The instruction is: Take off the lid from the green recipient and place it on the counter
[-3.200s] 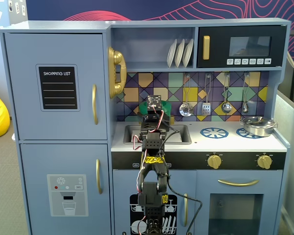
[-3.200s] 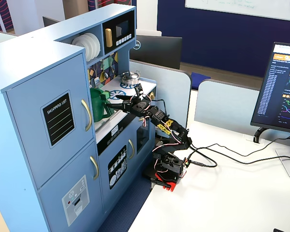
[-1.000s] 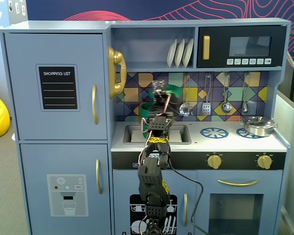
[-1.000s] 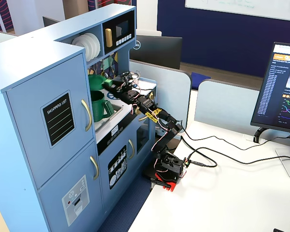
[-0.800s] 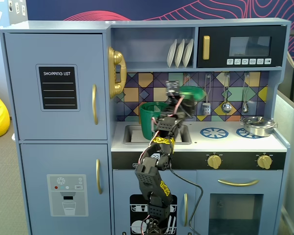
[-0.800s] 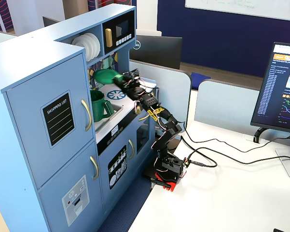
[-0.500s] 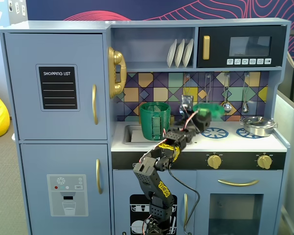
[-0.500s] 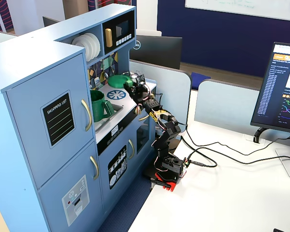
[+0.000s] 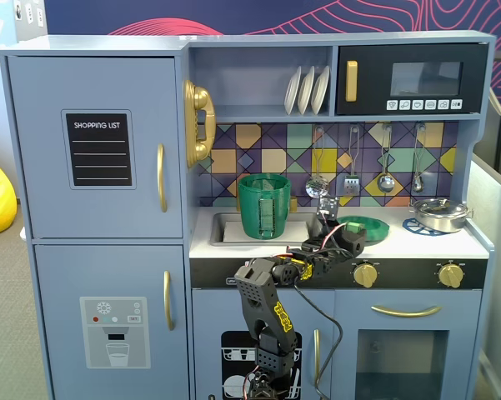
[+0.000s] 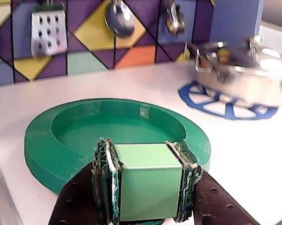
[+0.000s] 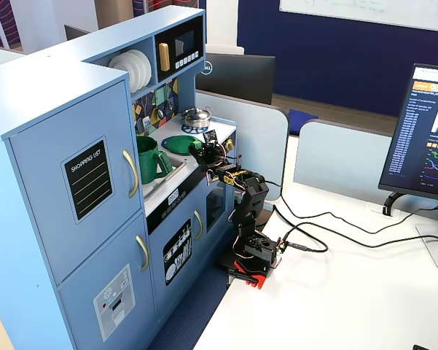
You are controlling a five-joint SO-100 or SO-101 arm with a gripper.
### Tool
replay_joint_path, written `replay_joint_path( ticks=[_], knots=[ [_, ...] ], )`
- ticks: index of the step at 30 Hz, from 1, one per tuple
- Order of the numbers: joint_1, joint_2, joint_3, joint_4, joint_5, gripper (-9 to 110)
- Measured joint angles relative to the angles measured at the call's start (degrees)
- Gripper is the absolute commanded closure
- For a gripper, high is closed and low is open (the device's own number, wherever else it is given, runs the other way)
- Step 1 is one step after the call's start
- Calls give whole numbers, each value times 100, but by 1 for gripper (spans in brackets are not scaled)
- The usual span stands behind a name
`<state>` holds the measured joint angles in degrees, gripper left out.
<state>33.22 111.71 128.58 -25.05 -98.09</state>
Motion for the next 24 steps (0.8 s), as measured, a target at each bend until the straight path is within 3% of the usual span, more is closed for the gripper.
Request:
replay_joint_path(
  ticks=[1,6,10,17,24],
  knots=[
    [9,-9,18,-18,0,101],
    [18,-9,44,-132,272,75],
    [26,9,-97,-9,606,63],
    [62,791,-844,1679,870,66],
    [-571,2479,-1767,5607,589,74]
  ],
)
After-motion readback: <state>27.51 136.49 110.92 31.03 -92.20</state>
